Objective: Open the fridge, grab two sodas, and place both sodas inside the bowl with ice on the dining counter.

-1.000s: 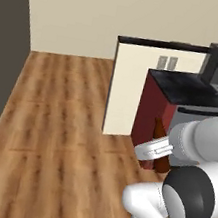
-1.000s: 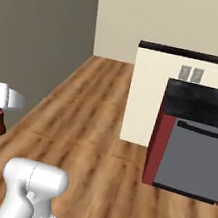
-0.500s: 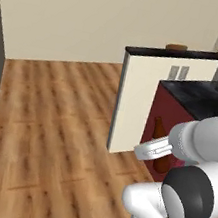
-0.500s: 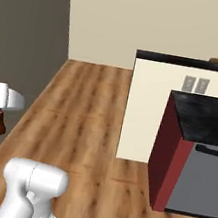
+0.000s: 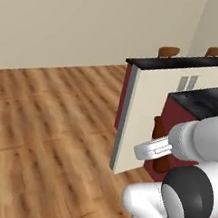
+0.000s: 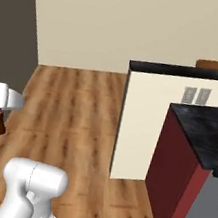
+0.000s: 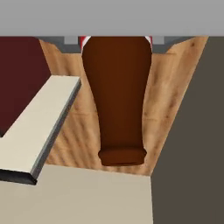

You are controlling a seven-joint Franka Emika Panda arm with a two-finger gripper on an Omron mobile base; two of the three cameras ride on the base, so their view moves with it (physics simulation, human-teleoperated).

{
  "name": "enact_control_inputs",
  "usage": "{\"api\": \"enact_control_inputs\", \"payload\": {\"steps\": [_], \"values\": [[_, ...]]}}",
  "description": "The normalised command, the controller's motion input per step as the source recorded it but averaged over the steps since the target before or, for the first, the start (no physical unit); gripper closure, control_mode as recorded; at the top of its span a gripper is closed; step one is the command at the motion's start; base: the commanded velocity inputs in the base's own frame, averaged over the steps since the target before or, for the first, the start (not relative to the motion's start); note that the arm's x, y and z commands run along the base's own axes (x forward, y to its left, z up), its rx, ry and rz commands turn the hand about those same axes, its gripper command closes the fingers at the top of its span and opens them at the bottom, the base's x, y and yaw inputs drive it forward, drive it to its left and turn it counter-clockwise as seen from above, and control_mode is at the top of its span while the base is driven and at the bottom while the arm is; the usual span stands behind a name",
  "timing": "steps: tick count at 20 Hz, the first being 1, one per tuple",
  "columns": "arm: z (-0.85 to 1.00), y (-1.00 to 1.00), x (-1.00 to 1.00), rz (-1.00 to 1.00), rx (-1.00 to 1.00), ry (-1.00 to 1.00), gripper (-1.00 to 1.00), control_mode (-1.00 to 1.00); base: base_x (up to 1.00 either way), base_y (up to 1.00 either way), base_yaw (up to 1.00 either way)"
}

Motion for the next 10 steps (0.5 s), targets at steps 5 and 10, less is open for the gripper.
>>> {"api": "enact_control_inputs", "payload": {"steps": [5, 10], "values": [[0.0, 0.0, 0.0, 0.0, 0.0, 0.0, 1.0, 1.0, 0.9, 0.8, -0.32], [0.0, 0.0, 0.0, 0.0, 0.0, 0.0, 1.0, 1.0, 0.86, 0.88, -0.33]]}}
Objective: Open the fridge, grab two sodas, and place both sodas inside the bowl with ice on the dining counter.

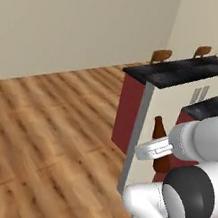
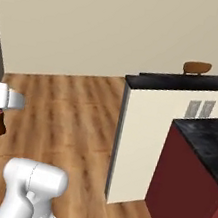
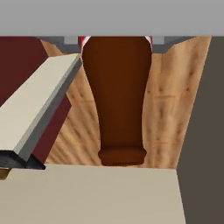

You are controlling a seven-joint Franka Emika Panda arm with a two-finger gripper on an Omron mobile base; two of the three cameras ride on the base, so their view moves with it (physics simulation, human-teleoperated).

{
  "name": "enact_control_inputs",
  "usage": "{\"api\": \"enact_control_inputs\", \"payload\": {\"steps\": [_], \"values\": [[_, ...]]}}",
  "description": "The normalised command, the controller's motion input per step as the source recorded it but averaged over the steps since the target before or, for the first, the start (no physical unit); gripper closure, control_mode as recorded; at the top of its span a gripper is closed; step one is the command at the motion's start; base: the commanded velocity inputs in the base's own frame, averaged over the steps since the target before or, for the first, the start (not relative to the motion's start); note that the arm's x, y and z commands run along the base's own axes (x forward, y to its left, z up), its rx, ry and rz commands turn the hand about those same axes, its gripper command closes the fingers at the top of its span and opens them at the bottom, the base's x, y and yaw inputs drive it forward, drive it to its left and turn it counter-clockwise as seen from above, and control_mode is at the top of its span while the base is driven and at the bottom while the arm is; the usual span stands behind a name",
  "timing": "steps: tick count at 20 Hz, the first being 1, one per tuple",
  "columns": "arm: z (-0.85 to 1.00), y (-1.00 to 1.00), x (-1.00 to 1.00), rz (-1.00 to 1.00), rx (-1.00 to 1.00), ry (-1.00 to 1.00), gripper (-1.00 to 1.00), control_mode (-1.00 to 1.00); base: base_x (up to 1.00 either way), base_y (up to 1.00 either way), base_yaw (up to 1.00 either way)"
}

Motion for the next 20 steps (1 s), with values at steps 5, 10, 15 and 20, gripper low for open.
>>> {"api": "enact_control_inputs", "payload": {"steps": [5, 10, 15, 20], "values": [[0.0, 0.0, 0.0, 0.0, 0.0, 0.0, 1.0, 1.0, 0.83, 0.94, -0.34], [0.0, 0.0, 0.0, 0.0, 0.0, 0.0, 1.0, 1.0, 0.79, 0.97, -0.34], [0.0, 0.0, 0.0, 0.0, 0.0, 0.0, 1.0, 1.0, 0.77, 0.97, -0.34], [0.0, 0.0, 0.0, 0.0, 0.0, 0.0, 1.0, 1.0, 0.77, 0.98, -0.34]]}}
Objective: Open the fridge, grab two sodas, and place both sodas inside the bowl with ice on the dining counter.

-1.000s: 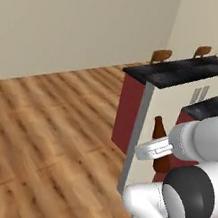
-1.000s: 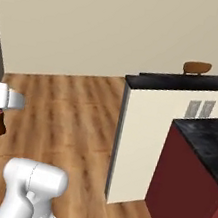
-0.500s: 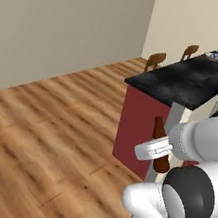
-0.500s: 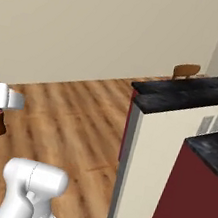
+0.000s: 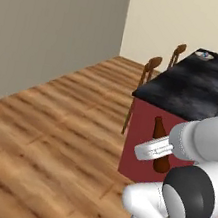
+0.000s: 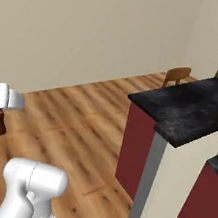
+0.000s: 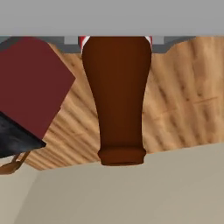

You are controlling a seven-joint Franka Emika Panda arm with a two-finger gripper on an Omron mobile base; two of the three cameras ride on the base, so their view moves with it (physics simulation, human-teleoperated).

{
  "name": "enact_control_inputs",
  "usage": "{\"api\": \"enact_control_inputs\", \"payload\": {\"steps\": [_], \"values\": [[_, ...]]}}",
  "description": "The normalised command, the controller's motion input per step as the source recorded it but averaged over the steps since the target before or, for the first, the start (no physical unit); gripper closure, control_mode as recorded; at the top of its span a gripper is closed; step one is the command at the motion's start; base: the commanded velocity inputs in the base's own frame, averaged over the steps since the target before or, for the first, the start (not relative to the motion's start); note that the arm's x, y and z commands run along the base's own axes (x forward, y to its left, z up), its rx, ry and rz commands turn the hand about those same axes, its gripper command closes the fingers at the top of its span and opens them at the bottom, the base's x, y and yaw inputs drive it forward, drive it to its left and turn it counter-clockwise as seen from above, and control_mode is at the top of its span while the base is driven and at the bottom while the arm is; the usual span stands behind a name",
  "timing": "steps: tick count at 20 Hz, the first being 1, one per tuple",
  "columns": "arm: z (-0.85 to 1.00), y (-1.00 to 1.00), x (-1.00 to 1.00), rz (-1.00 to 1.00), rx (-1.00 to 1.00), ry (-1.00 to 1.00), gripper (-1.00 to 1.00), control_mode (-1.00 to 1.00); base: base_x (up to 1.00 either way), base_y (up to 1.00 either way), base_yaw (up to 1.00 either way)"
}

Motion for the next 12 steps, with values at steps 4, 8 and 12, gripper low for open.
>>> {"api": "enact_control_inputs", "payload": {"steps": [4, 8, 12], "values": [[0.0, 0.0, 0.0, 0.0, 0.0, 0.0, 1.0, 1.0, 0.77, 1.0, -0.34], [0.0, 0.0, 0.0, 0.0, 0.0, 0.0, 1.0, 1.0, 0.76, 1.0, -0.34], [0.0, 0.0, 0.0, 0.0, 0.0, 0.0, 1.0, 1.0, 0.76, 1.0, -0.34]]}}
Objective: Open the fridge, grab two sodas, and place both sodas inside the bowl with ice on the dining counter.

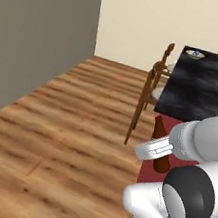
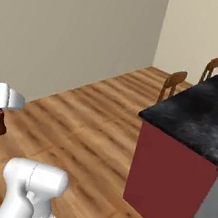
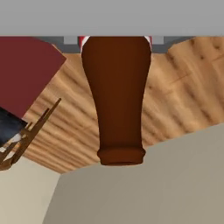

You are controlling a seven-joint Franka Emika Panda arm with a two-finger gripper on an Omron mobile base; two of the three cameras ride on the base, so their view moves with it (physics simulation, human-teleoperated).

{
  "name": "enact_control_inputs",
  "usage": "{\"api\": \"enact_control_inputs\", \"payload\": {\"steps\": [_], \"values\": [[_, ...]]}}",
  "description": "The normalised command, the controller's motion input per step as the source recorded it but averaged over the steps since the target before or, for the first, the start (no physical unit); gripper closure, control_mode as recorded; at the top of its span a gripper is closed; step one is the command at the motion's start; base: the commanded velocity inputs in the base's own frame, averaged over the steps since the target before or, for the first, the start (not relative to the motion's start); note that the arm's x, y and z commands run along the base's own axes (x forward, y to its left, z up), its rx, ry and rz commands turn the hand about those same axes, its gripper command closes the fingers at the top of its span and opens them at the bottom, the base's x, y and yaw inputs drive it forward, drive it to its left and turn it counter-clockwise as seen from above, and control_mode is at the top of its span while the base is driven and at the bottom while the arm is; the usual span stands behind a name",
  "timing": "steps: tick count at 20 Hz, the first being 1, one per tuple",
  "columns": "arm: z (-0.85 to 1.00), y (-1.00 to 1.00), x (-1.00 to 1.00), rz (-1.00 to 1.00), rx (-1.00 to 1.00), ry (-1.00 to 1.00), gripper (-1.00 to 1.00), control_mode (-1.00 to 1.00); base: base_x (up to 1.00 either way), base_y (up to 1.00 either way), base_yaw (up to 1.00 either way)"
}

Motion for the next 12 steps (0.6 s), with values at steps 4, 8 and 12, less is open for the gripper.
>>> {"api": "enact_control_inputs", "payload": {"steps": [4, 8, 12], "values": [[0.0, 0.0, 0.0, 0.0, 0.0, 0.0, 1.0, 1.0, 0.76, 0.97, -0.34], [0.0, 0.0, 0.0, 0.0, 0.0, 0.0, 1.0, 1.0, 0.76, 0.95, -0.34], [0.0, 0.0, 0.0, 0.0, 0.0, 0.0, 1.0, 1.0, 0.79, 0.9, -0.34]]}}
